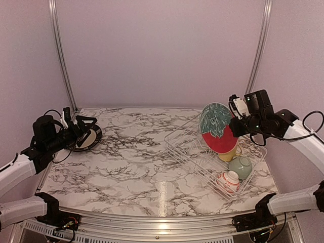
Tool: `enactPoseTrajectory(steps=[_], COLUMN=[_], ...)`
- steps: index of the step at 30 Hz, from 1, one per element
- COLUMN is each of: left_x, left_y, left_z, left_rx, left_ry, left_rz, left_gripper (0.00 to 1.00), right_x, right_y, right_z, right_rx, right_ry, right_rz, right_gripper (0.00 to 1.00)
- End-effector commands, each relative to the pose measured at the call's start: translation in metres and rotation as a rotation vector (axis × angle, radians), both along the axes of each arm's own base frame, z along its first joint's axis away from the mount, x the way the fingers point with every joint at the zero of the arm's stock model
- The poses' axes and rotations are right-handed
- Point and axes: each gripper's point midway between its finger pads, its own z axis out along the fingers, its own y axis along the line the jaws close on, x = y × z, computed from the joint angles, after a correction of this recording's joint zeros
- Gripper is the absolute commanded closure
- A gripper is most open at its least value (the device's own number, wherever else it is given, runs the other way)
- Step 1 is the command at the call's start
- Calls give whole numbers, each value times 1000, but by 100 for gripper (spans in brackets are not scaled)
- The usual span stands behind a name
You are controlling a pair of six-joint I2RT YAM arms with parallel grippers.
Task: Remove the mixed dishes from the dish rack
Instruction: Grab the plate from the dish rack, then pass from the right arm to the left
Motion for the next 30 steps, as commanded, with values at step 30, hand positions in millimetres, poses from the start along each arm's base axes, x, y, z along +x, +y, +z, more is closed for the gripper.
enactPoseTrajectory(steps=[30], left_x=[-46], left_y=[-277], left_z=[20], left_rx=[-494], left_ry=[-42], left_rz=[-596], left_gripper=[20], right_x=[-42], right_y=[126], right_z=[122], right_rx=[1057], right_ry=[-41], right_rz=[466], right_gripper=[100])
